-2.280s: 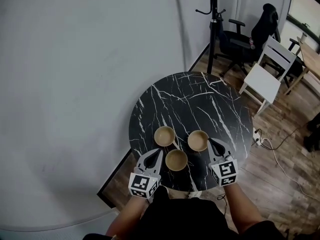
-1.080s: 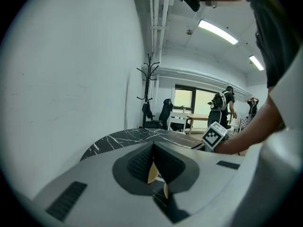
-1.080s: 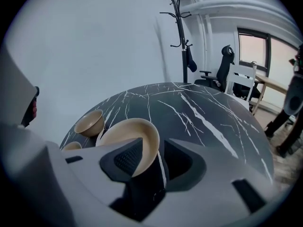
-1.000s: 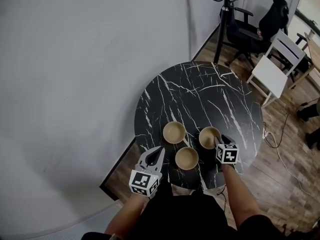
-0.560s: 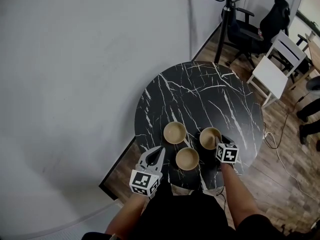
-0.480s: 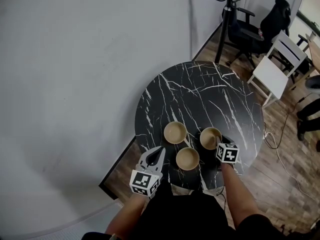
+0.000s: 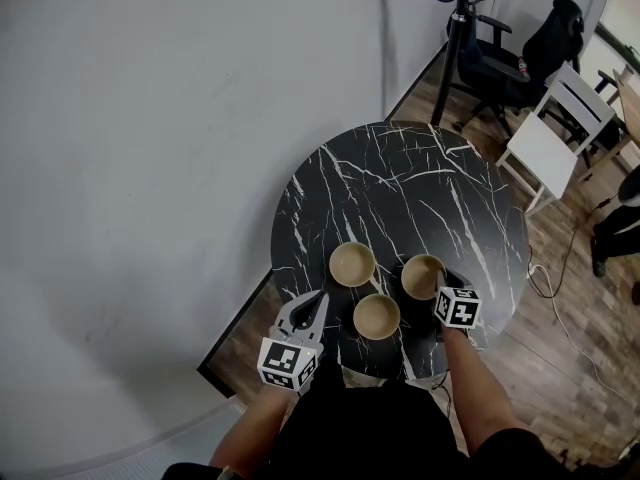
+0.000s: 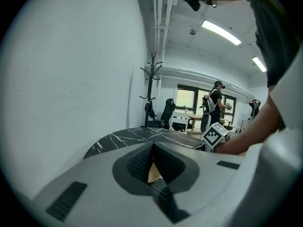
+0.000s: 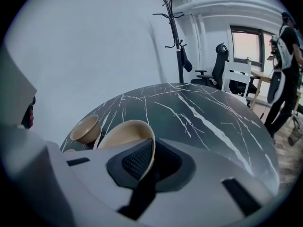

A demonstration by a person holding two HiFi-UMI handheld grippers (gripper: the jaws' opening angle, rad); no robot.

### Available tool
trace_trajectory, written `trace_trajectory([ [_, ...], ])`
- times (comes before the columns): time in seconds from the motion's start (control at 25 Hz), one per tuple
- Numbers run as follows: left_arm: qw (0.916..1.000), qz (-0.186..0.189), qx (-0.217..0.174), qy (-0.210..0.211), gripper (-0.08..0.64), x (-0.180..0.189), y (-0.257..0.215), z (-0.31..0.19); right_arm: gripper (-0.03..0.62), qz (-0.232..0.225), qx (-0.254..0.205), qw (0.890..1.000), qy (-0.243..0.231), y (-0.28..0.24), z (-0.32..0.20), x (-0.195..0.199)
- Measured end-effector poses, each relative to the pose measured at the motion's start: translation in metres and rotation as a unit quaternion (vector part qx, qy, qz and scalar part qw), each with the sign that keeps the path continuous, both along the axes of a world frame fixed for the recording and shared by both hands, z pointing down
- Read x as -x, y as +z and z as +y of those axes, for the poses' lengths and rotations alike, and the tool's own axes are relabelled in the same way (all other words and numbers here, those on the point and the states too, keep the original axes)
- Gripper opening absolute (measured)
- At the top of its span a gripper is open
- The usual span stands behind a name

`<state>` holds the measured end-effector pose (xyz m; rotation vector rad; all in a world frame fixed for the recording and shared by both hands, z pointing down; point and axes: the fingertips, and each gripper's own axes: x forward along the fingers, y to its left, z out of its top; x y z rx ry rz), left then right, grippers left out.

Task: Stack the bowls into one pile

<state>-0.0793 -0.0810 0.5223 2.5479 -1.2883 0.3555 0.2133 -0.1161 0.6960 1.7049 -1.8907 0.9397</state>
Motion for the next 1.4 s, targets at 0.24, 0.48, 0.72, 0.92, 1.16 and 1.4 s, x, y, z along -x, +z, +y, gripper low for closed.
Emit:
trace_trajectory([
  [0.24, 1.0000, 0.002, 0.003, 0.004, 0.014, -0.002, 0.003, 0.004, 0.026, -0.002, -0.008, 1.000, -0.006, -0.010, 0.004, 0.001],
  [0.48, 1.0000, 0.004, 0.001, 0.004, 0.014, 0.000, 0.004, 0.003, 0.026, -0.013, -0.026, 1.000, -0.009, -0.030, 0.005, 0.007],
  [0.72, 1.0000, 0.003, 0.000, 0.001, 0.014, 0.003, 0.004, 0.005, 0.026, -0.032, -0.057, 0.997, -0.047, -0.063, 0.005, 0.036],
  [0.92, 0.9998, -0.001, -0.011, -0.017, 0.014, 0.019, 0.001, -0.003, 0.026, -0.021, -0.077, 0.989, -0.126, -0.086, 0.009, 0.071],
  [1.16, 0.9992, -0.007, -0.017, -0.036, 0.014, 0.037, -0.001, -0.003, 0.026, -0.050, -0.068, 0.986, -0.142, -0.087, 0.025, 0.098],
  [1.4, 0.9990, -0.004, -0.010, -0.043, 0.014, 0.041, 0.003, 0.002, 0.026, -0.052, -0.044, 0.980, -0.184, -0.067, 0.042, 0.127],
])
